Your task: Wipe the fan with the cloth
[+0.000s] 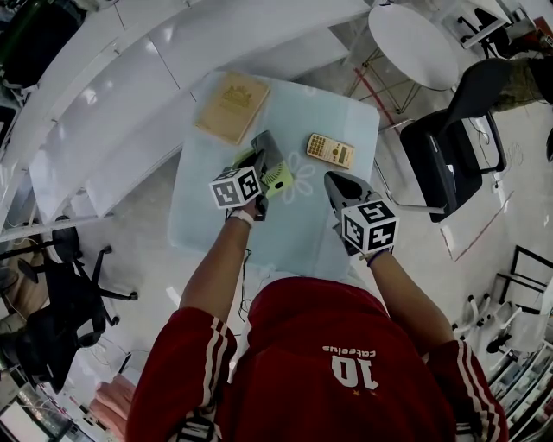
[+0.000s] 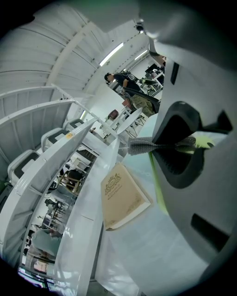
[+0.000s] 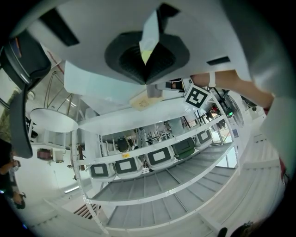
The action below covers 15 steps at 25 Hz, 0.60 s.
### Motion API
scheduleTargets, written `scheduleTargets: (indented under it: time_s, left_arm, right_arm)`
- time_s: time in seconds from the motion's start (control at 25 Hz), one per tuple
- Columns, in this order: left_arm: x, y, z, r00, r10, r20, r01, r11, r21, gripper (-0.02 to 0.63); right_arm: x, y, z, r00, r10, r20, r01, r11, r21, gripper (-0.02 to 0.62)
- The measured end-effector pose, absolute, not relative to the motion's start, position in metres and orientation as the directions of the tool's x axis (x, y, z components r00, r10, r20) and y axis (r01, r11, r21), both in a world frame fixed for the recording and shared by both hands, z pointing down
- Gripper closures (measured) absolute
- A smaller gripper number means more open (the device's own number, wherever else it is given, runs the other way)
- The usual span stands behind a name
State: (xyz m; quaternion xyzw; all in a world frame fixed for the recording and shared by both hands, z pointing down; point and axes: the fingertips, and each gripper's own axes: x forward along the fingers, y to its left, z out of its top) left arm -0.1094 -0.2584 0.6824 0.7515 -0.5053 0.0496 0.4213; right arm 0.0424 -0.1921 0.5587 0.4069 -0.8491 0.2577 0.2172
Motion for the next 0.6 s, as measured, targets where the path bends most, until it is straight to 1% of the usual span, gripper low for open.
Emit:
scheduleTargets:
  time_s: [0.6]
  left_arm:
    - [-0.122, -0.252, 0.684, 0.479, -0.722, 0.499, -0.805, -0.134, 0.578, 0.58]
  right_arm:
    - [0.042, -0.186, 0.559, -0.555, -0.592, 0.584, -0.818, 0.515, -0.256, 0.591]
